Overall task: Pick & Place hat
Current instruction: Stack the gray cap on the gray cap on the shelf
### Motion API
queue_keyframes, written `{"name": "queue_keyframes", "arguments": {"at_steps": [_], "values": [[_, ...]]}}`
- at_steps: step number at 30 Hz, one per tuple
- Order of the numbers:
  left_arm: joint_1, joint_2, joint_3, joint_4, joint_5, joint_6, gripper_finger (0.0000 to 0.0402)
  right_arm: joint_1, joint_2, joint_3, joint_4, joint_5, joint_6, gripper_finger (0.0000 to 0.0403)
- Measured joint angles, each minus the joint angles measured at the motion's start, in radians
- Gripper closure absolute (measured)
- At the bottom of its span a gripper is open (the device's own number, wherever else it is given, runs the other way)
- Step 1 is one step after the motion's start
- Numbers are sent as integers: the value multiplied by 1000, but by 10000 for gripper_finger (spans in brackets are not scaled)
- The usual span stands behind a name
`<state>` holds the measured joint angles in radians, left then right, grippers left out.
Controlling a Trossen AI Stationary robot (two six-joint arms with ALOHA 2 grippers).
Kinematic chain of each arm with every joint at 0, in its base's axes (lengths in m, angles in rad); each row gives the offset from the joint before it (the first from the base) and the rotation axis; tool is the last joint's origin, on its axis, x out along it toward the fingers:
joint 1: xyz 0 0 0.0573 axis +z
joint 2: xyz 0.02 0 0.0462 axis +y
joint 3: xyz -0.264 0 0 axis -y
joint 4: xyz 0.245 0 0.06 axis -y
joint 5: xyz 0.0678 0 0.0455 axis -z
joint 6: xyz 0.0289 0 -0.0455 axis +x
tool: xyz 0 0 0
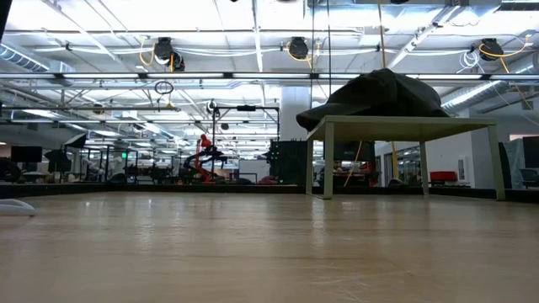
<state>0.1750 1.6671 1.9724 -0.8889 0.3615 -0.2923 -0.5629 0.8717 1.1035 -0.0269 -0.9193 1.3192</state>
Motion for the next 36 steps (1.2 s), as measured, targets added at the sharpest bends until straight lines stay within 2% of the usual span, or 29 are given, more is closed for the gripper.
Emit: {"name": "queue_keyframes", "arguments": {"at_steps": [4, 9, 14, 17, 20, 25, 28, 36], "values": [[15, -19, 0, -22, -3, -28, 287, -36, -32, 25, -3, -5, -40, 372], [31, -34, 0, -72, 21, -25, 230, -82, -39, 119, -46, -11, -110, 372], [29, -32, 0, -94, 115, -22, 199, -137, -25, 280, -235, -24, -308, 372], [29, -33, 0, -98, 152, -21, 191, -174, -6, 388, -406, 23, -489, 372], [27, -32, 0, -99, 154, 4, 193, -196, 18, 488, -586, 134, -705, 372], [28, -33, 0, -99, 154, 9, 207, -200, 64, 623, -813, 454, -976, 372], [28, -33, 0, -99, 155, 18, 216, -200, 87, 662, -855, 630, -1069, 372], [28, -33, 0, -102, 154, 79, 234, -200, 148, 723, -846, 981, -1277, 372]]}}
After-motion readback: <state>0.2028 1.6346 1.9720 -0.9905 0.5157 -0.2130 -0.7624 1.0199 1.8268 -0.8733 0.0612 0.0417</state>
